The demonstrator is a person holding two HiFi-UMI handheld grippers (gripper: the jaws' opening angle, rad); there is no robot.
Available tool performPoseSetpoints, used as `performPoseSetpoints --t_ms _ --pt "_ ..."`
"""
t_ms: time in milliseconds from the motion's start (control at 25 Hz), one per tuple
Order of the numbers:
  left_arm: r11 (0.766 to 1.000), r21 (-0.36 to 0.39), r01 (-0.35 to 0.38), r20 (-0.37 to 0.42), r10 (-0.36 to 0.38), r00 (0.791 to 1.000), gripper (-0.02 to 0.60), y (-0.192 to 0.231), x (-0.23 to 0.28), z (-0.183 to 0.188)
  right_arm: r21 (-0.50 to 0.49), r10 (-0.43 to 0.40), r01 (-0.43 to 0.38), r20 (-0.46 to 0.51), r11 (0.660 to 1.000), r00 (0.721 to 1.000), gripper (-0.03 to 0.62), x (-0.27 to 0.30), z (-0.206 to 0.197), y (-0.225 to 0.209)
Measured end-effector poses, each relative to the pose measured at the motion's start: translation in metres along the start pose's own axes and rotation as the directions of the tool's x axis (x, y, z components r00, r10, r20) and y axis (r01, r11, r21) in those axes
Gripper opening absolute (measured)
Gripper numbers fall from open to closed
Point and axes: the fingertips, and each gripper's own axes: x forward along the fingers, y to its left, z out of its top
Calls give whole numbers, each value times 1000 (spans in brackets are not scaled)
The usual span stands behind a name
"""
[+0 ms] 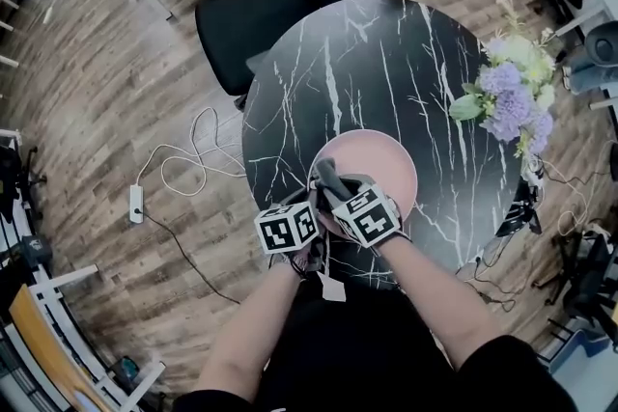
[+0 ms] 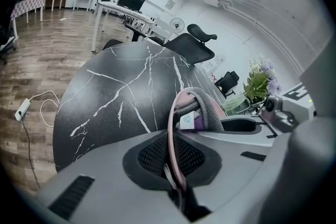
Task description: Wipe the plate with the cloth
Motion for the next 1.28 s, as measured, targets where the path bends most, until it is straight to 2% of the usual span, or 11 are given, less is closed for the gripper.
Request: performPoseSetpoints --t_ms 120,440,720,880,1080,1280 --pt "1000 0 2 0 -2 1000 29 0 0 0 26 1 -1 -12 1000 1000 107 4 -4 -3" --pt "1000 4 3 3 -3 1000 29 -1 -1 1 -56 -60 58 -37 997 997 107 3 -6 -13" --pt "1000 6 2 3 -2 1000 29 -1 0 0 -42 -159 157 -54 987 986 107 -15 -13 -52" --pt "1000 6 -8 3 8 1000 29 0 -1 0 -57 -233 230 -60 972 971 107 -26 -17 -78" --pt "1000 4 -10 14 10 1000 29 1 0 1 -122 -318 308 -80 944 945 107 -38 -21 -105" --pt "1000 1 -17 19 17 1000 29 1 -1 0 -229 -411 380 -104 896 906 107 -50 -27 -126"
